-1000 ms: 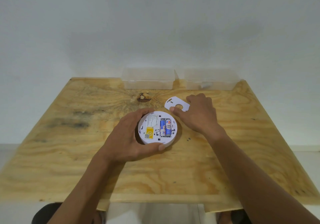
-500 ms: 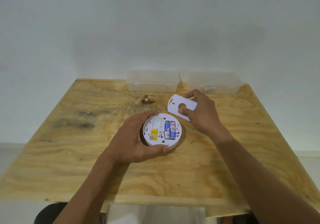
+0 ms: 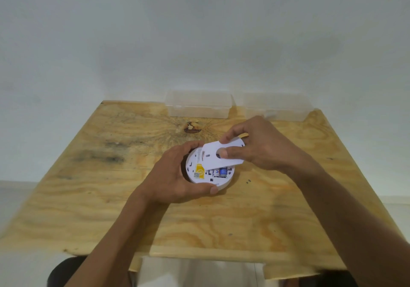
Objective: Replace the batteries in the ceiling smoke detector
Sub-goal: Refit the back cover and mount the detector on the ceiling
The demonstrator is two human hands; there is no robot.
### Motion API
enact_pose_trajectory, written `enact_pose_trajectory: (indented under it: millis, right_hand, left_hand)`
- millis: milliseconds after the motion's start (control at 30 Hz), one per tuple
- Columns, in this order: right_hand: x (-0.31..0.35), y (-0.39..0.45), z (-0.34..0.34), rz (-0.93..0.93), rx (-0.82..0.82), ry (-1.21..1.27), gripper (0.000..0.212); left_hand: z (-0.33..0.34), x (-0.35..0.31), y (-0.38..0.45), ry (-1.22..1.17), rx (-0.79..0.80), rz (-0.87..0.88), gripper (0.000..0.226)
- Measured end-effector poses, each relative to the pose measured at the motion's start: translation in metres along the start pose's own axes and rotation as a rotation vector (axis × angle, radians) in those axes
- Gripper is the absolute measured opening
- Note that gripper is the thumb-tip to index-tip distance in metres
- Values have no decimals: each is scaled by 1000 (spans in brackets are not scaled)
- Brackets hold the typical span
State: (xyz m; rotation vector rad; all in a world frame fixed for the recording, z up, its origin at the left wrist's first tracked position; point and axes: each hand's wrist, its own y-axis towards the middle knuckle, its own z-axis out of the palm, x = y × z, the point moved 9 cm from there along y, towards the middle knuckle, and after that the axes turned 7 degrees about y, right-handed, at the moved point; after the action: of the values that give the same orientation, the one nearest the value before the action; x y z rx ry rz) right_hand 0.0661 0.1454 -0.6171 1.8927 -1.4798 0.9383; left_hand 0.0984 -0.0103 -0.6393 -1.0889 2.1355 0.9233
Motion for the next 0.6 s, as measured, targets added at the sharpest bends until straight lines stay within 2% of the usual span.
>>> enact_pose_trajectory:
  millis: [133,200,367,600]
  right_hand:
    - [10,-4,7,-10,117,-156,59]
    - [15,-5,9,-20,139,-246,66]
    - [22,-5,19,-103,168,-467,63]
    - [35,-12,31,-246,168,-374,46]
  left_hand:
    - [1,4,0,17,5,-9,67]
    - [1,6,-1,17,5,-10,71]
    - [1,7,-1,0,0,-25,74]
    - [3,10,-1,-33,9,-38,71]
